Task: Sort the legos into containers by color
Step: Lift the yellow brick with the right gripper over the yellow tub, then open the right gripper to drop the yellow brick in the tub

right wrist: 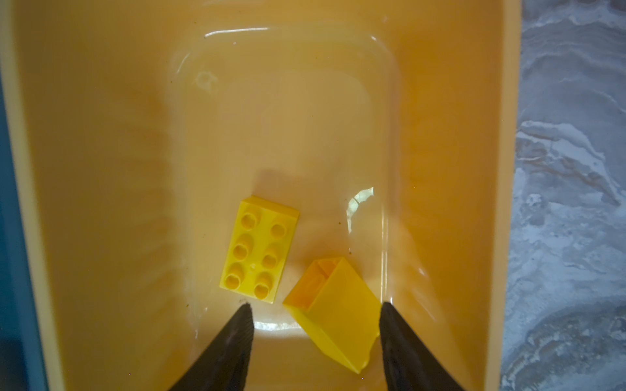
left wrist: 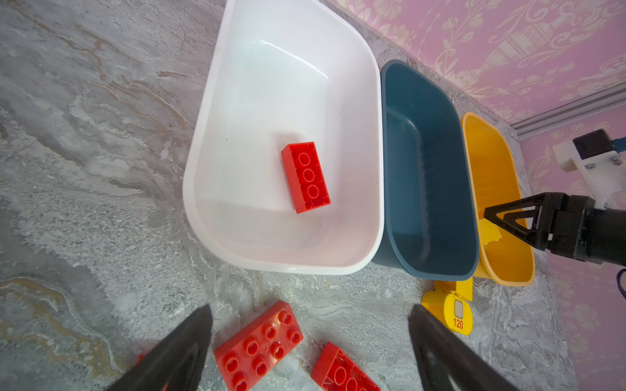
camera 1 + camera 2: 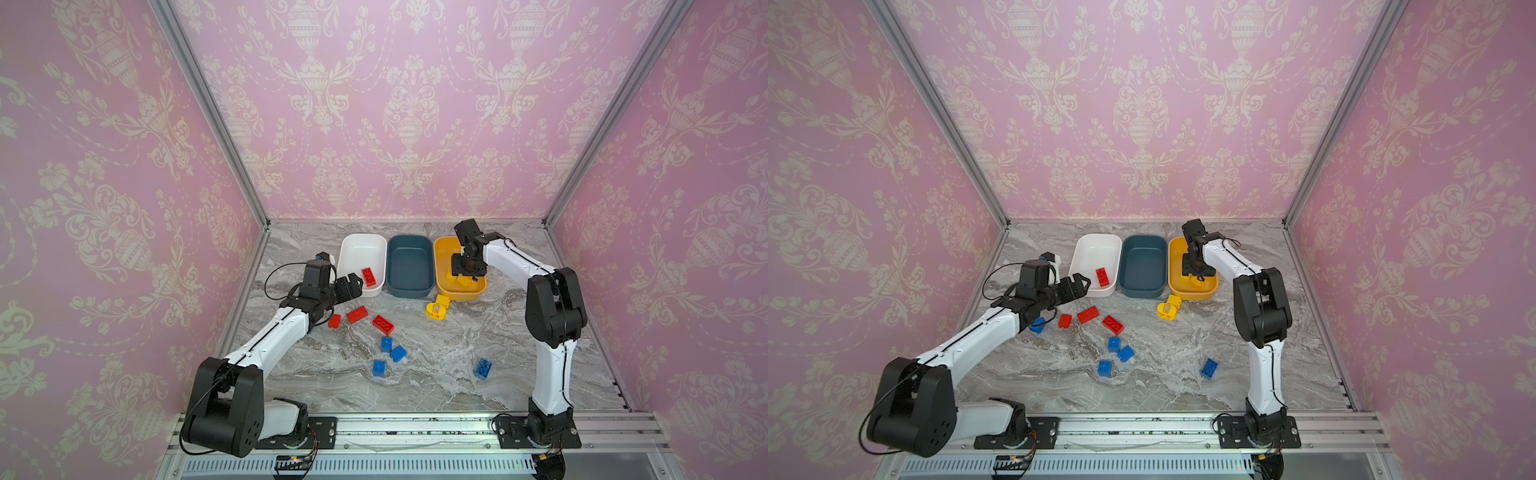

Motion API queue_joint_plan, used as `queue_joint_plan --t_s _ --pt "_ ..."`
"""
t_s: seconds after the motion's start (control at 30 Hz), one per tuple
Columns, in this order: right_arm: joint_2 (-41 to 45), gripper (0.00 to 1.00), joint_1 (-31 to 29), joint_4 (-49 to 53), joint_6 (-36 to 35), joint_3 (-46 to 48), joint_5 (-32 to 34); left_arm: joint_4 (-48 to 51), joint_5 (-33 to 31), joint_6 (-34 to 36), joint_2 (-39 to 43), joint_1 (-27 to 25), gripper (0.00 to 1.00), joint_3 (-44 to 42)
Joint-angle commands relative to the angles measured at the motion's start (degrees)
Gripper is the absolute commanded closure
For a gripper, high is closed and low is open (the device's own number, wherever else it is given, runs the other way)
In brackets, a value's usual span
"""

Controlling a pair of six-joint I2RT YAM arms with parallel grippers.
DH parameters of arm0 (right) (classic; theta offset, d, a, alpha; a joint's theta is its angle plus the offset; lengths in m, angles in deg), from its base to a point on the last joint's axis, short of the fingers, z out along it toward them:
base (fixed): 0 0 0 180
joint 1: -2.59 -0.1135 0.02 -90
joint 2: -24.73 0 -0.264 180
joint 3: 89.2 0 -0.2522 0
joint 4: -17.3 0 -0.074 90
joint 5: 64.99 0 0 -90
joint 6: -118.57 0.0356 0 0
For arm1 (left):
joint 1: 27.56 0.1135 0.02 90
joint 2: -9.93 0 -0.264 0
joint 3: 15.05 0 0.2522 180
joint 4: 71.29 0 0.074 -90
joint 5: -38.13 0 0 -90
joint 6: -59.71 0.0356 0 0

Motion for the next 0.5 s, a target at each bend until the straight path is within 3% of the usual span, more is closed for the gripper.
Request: queue_joint_plan --t_s 0.0,0.47 --pt "1.90 0.36 0.26 1.36 0.03 0.05 0.29 -0.58 0.63 -0.43 1.17 0.42 0.07 -0.84" --pt "9.42 0.30 0.17 1.62 2.04 4.08 -3.66 -0.94 0.88 -0.38 0.67 0.42 0.06 -0.64"
